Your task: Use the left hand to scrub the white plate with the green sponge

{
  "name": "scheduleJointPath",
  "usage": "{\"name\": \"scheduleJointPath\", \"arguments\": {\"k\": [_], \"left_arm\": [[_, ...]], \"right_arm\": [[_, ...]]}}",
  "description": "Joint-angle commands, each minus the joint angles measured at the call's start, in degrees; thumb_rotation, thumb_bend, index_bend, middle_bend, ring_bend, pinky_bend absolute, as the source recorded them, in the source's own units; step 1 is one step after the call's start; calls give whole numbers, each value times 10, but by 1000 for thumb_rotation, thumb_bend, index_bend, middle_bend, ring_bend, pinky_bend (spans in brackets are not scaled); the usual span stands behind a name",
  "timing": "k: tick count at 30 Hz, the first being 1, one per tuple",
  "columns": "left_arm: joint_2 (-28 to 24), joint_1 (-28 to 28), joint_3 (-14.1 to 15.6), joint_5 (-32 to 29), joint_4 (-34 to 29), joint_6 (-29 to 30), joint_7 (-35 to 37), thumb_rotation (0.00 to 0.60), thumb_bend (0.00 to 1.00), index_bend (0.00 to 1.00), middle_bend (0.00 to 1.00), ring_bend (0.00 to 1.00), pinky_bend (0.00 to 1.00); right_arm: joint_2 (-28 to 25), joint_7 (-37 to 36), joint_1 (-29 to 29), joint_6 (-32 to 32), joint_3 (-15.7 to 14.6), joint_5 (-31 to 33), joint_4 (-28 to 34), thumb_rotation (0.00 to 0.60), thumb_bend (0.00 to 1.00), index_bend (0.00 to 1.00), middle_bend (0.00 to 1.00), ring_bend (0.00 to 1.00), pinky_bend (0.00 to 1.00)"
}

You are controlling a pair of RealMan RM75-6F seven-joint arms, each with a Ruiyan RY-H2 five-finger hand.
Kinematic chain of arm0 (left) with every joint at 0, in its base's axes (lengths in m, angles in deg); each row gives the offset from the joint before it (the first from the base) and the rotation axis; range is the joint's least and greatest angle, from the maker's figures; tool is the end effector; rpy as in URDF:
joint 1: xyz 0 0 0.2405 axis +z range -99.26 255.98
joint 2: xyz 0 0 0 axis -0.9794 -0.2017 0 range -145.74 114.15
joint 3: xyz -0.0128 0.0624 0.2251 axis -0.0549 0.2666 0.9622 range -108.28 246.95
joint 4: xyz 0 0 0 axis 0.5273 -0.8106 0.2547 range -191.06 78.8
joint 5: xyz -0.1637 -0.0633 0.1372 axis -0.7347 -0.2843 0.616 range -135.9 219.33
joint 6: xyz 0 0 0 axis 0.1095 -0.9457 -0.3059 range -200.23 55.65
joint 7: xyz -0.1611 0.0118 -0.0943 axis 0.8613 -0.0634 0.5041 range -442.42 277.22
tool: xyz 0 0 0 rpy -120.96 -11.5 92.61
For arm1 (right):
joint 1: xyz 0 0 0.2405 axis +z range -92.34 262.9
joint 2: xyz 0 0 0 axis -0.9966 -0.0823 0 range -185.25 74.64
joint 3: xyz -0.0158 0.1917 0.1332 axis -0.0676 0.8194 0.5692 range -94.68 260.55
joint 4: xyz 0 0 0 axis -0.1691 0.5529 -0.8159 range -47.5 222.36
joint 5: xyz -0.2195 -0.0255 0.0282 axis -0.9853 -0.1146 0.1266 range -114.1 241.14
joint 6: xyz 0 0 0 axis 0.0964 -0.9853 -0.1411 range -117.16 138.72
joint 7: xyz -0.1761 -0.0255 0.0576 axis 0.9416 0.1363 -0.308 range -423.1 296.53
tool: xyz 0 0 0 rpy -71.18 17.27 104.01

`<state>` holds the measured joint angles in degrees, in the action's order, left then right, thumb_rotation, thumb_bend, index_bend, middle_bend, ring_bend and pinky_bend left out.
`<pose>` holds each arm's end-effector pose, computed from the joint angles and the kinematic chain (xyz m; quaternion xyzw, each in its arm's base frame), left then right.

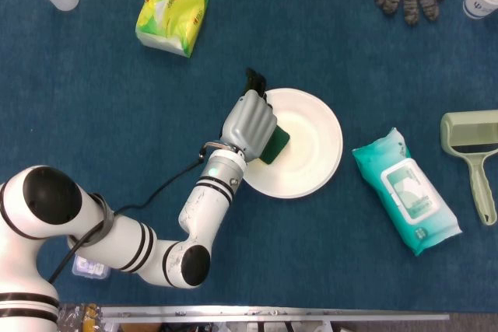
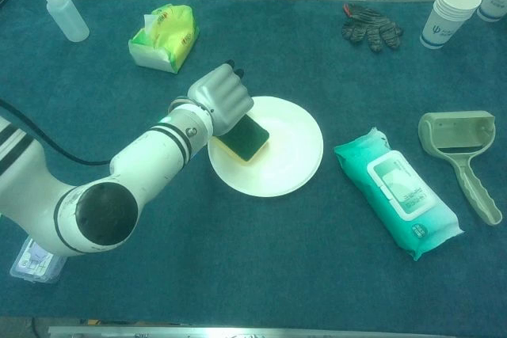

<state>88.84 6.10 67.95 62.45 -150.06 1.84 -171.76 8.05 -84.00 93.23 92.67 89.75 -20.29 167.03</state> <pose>-0.0239 0.3063 -0.1303 -0.8764 -0.0256 -0.0698 0.4757 -0.3319 -0.2598 0.1797 0.5500 -0.4111 0.4473 0.5731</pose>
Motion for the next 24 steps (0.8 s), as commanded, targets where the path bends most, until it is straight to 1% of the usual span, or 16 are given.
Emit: {"name": "scheduleJointPath", "arguments": {"k": [1, 10, 17, 24], "left_arm": [[0, 1, 5, 2, 3, 4, -6, 548, 300, 478, 268, 99, 97], [-19, 12, 9, 4, -1, 18, -11, 549, 301, 483, 268, 99, 97], [-38, 16, -10, 21, -27, 28, 6, 551, 300, 483, 268, 99, 97], [-40, 15, -18, 38, -52, 21, 18, 554, 300, 483, 268, 99, 97]], "right_arm": [[0, 0, 0, 0, 0, -1, 0, 588, 324, 302, 315, 211, 405], [0, 4, 1, 1, 1, -1, 4, 586, 324, 302, 315, 211, 405], [1, 7, 2, 2, 1, -3, 7, 587, 325, 302, 315, 211, 404], [1, 10, 1, 3, 1, -1, 9, 587, 324, 301, 315, 210, 404]]}}
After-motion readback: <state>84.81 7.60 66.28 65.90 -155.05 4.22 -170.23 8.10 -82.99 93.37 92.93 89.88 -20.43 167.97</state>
